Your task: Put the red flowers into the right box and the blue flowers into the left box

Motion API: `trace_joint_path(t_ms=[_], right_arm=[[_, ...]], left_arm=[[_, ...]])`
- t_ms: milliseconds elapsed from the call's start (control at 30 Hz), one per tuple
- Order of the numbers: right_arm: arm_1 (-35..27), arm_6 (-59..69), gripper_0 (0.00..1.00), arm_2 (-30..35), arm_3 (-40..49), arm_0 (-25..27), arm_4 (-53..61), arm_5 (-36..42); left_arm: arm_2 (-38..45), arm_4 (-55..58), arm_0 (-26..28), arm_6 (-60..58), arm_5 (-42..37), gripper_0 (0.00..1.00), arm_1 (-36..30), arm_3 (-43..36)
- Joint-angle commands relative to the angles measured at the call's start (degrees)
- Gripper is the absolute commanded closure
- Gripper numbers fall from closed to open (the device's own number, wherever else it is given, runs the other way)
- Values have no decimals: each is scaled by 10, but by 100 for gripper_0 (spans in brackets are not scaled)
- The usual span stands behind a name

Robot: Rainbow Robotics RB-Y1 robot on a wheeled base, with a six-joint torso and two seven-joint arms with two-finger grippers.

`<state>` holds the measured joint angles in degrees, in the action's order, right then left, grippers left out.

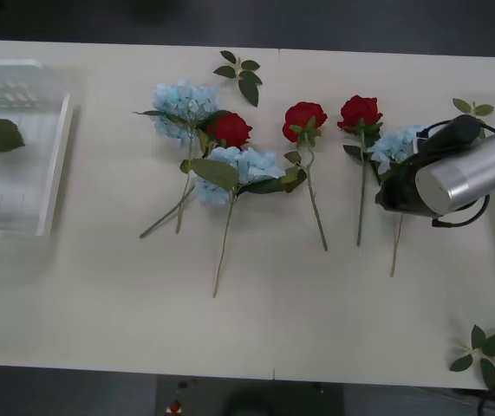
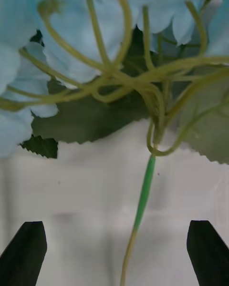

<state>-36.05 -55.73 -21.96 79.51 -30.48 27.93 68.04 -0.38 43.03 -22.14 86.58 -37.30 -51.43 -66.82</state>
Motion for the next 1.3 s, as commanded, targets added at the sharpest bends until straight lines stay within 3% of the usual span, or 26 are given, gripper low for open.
trace_joint_path(t_ms=[33, 233, 267, 300, 333, 600, 867, 1067, 1300], right_arm=[[10, 22, 14, 0, -23, -27, -21, -3], [8, 22, 17, -2, -27, -27, -24, -3], [8, 22, 44, -2, -29, -27, -24, -3], [8, 22, 79, -2, -30, -27, -24, -3], [8, 22, 100, -2, -32, -27, -24, -3], [8, 19, 100, -2, -54, -27, -26, -9], [6, 19, 100, -6, -75, -27, -24, -26], [-18, 12, 100, -6, -58, -49, 20, -16], [-149, -2, 100, 4, 58, -81, 223, 22]], left_arm=[[11, 2, -20, -28, 17, 0, -11, -2], [12, 2, -22, -26, 16, 0, -16, -2], [12, 4, -22, -26, 9, 0, -20, -2], [11, 5, -26, -24, -10, 0, -25, -4], [12, 6, -30, -21, -30, 0, -31, -7], [46, 69, -34, -4, -209, 0, -68, -72], [172, 233, -34, 84, -367, 0, -70, -93], [195, 388, -29, 100, -397, 0, -70, -92], [148, 481, -30, 148, -388, 0, -48, -96]])
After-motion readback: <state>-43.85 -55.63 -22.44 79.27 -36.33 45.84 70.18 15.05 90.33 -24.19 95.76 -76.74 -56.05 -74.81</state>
